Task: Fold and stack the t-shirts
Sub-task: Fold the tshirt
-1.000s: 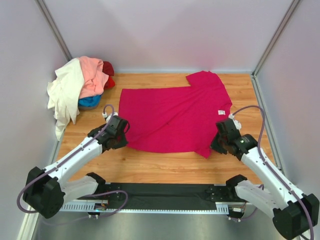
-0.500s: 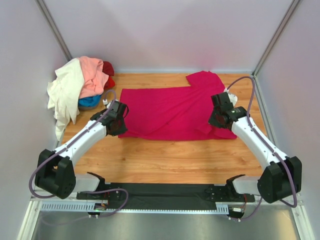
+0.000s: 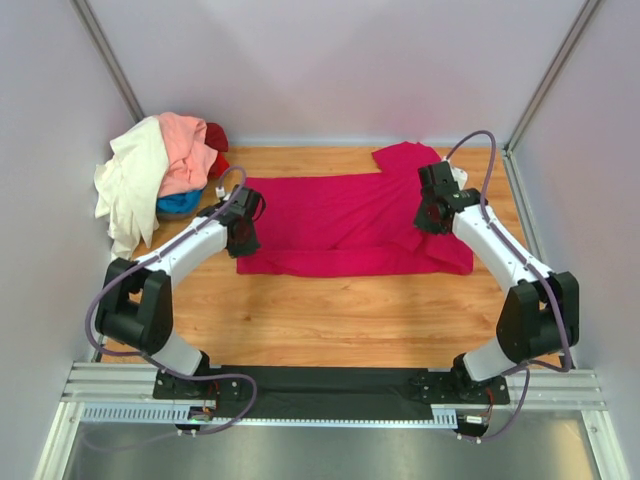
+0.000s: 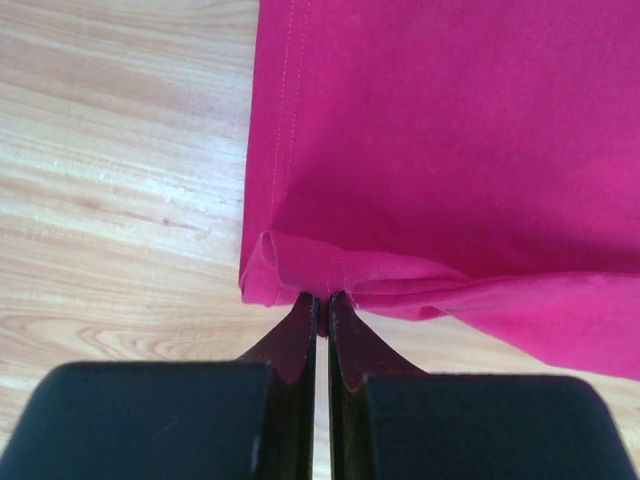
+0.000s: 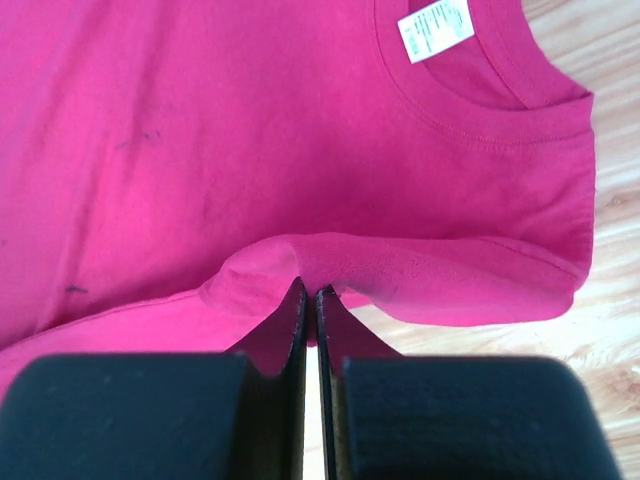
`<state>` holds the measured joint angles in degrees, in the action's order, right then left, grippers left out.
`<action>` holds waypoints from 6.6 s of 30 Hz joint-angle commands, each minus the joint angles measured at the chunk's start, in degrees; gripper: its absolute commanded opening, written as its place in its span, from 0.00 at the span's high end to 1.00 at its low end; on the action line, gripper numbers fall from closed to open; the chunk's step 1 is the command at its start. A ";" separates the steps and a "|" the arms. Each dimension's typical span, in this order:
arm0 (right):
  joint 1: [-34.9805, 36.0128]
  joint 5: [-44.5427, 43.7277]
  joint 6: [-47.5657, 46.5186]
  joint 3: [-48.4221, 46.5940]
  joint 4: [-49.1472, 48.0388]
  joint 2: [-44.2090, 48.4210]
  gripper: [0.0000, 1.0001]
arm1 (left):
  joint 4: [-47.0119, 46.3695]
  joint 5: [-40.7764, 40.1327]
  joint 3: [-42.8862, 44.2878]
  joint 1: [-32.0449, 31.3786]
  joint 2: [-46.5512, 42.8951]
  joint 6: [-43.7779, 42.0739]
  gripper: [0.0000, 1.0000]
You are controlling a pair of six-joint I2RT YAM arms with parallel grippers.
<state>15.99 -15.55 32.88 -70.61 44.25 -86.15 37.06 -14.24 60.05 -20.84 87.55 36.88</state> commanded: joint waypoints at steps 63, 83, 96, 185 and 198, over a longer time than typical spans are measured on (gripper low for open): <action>-13.44 12.91 -2.83 6.62 -11.29 -18.89 0.32 | -9.99 -1.32 -7.76 -0.25 7.90 1.61 0.68; -13.18 11.07 2.19 23.33 -11.91 1.75 0.28 | 2.58 -5.71 -16.90 -0.25 -15.02 5.31 0.63; -5.00 10.63 -0.10 13.48 -9.96 -0.94 0.35 | -6.20 -4.13 -11.62 -5.00 -15.40 -0.41 0.36; -13.53 19.42 -1.42 -82.15 -11.55 -75.22 0.42 | 15.68 -0.17 -4.24 0.19 -38.06 -12.36 0.18; -15.37 13.28 -5.01 -76.88 -13.05 -69.08 1.00 | 15.33 -1.85 -4.33 1.06 -36.75 -12.45 0.18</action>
<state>1.76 1.10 30.55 -149.16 31.57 -159.81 53.78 -15.51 55.66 -20.75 50.09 25.74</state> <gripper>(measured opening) 0.007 0.821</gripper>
